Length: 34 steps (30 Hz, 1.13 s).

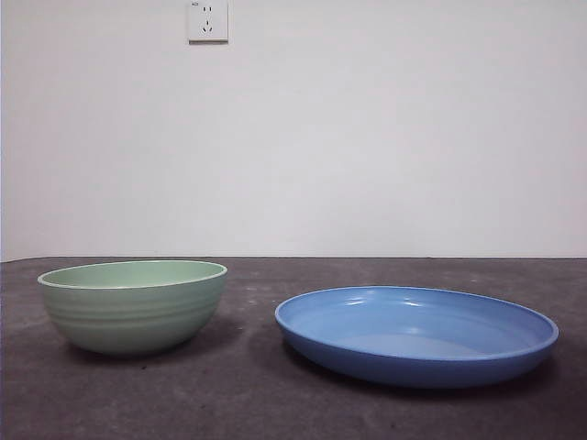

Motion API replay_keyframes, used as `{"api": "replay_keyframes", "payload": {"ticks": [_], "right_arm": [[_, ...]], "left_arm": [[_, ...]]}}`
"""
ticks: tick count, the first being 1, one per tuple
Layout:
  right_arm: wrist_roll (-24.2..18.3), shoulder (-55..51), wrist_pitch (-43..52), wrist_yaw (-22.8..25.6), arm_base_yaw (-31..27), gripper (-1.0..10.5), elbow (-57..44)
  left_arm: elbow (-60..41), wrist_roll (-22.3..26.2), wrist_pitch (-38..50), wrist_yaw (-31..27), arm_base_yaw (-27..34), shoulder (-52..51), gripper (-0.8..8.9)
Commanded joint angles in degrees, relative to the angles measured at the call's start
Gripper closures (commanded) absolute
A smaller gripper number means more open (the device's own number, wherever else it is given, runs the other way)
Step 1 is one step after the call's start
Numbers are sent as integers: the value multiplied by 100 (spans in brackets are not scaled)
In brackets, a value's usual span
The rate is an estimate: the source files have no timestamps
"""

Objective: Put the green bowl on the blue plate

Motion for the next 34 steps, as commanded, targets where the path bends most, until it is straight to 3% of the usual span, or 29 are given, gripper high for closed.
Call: {"api": "replay_keyframes", "payload": {"ticks": [1,4,10,17,22,28,34], "right_arm": [[50,-9,79,-7,17,922,-28],[264,-9,74,-42,17,922,-28],[1252,-4,-20,-225,17,935,-15],[2120,-2,-114,-586,24,935,225],[2487,90,-321,-667,26,935,636],[2691,551,-800,-1080,28,935,1423],[2667,1307,-1593,-2026,28,935,2356]], "left_arm": [[-116,-199,166,-31,7,-11,790],[-116,-262,221,-31,7,-11,794],[7,-527,219,315,4,7,796],[483,-1259,118,339,-7,247,796],[946,-1620,-22,555,-92,614,796],[1836,-1633,-610,745,-197,1213,796],[2835,-1606,-1261,1615,-284,1897,796]]}}
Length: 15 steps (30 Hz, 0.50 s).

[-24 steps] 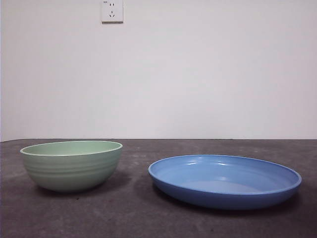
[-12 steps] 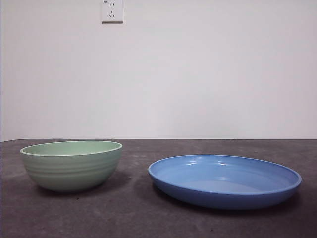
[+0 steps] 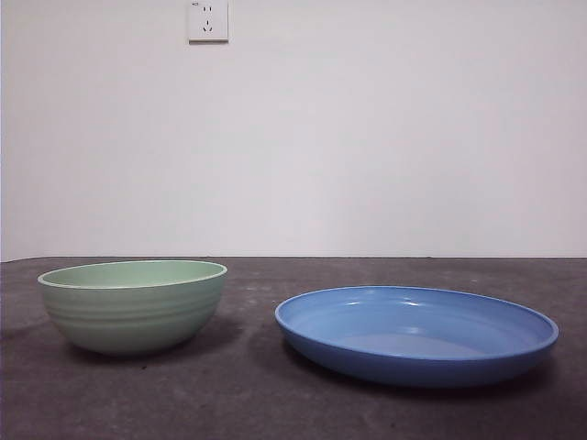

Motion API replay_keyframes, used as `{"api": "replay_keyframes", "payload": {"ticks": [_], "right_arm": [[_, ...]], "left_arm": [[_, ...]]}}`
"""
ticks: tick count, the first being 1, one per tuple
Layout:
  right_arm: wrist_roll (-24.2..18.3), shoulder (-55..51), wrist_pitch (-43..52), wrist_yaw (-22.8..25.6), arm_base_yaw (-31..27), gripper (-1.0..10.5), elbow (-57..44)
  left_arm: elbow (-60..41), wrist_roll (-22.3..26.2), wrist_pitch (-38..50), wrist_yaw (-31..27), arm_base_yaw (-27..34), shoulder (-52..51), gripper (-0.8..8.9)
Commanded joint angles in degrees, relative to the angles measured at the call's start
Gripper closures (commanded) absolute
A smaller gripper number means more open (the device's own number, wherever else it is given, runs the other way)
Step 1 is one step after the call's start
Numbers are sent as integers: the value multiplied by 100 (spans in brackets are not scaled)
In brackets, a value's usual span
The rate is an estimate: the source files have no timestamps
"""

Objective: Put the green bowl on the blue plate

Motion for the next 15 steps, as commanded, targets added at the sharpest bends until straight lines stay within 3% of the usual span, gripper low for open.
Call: {"api": "replay_keyframes", "payload": {"ticks": [1,10,15], "right_arm": [[39,372,-330,-496,2,935,444],[-140,1443,-1099,-1937,24,935,1506],[-584,1838,-1451,-2371,212,935,1884]], "left_arm": [[531,-2,-269,533,-57,313,796],[1510,238,-1370,1611,-249,1298,796],[1779,428,-1786,2293,-404,1849,796]]}}
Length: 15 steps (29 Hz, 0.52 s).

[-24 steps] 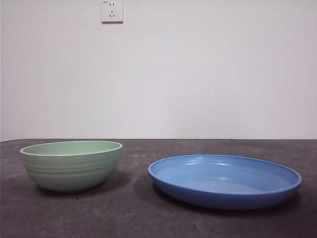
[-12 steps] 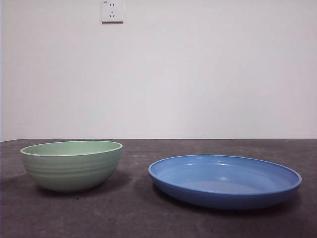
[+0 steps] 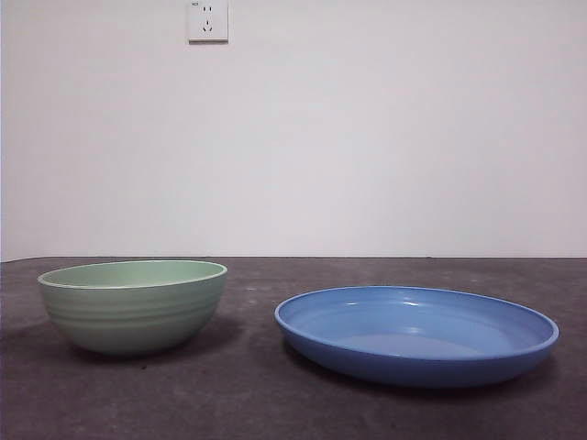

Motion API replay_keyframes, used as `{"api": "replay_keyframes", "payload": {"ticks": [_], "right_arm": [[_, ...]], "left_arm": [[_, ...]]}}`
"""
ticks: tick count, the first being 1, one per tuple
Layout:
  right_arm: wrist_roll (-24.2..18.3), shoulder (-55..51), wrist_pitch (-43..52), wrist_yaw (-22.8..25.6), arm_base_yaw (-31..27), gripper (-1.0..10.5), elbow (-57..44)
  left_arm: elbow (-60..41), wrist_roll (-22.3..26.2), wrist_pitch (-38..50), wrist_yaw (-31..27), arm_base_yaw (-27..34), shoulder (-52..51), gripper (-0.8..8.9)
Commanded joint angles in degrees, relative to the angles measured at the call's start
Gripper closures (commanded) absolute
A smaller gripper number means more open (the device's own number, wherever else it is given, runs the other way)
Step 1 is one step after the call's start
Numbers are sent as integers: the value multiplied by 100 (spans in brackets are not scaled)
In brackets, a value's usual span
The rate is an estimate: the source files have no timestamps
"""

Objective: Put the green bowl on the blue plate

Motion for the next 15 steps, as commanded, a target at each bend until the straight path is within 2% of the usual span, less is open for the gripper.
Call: {"api": "replay_keyframes", "payload": {"ticks": [1,5,11,15], "right_arm": [[-481,155,-87,-35,131,935,271],[-835,402,-345,11,317,935,553],[-1189,691,-857,42,474,935,693],[-1543,723,-1204,317,476,935,693]], "left_arm": [[251,308,-216,315,-98,317,796],[376,557,-531,409,-229,699,796],[376,730,-553,404,-267,911,794],[376,907,-544,404,-267,911,794]]}}
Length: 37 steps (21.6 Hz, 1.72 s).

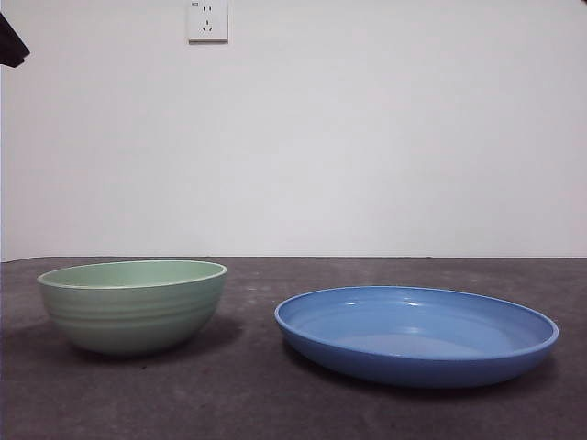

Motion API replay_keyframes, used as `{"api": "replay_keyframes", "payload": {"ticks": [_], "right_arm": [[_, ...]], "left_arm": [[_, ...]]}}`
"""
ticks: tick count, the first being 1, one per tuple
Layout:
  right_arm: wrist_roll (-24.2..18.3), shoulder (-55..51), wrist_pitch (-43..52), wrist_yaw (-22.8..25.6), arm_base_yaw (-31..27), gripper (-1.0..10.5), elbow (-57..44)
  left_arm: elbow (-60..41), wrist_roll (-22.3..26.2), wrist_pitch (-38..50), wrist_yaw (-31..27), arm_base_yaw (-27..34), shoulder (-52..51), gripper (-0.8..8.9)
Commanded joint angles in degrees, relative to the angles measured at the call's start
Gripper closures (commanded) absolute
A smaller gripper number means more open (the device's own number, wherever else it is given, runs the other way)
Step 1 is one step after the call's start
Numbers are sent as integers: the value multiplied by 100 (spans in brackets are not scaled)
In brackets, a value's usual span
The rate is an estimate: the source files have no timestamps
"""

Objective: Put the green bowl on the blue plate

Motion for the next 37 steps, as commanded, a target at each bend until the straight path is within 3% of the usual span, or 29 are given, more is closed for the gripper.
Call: {"api": "replay_keyframes", "payload": {"ticks": [1,7,9,14,16,18,23,32,37], "right_arm": [[-398,7,-72,146,9,935,68],[-457,7,-50,144,9,934,68],[-509,7,-31,142,9,910,68],[-516,7,-26,142,9,548,68],[-516,7,-26,144,9,418,68],[-516,7,-26,144,9,361,68],[-516,7,-26,144,9,358,68],[-481,4,-7,131,9,358,68],[-481,4,11,98,9,358,68]], "left_arm": [[103,219,61,37,-20,31,792],[103,219,59,37,-20,31,773],[103,219,79,33,-20,31,703],[103,219,90,33,-20,31,365],[103,219,90,33,-20,31,271],[103,219,90,28,-20,31,214],[103,221,118,-203,-20,33,212],[103,208,164,-1670,-20,424,214],[103,177,420,-2083,-20,981,216]]}}
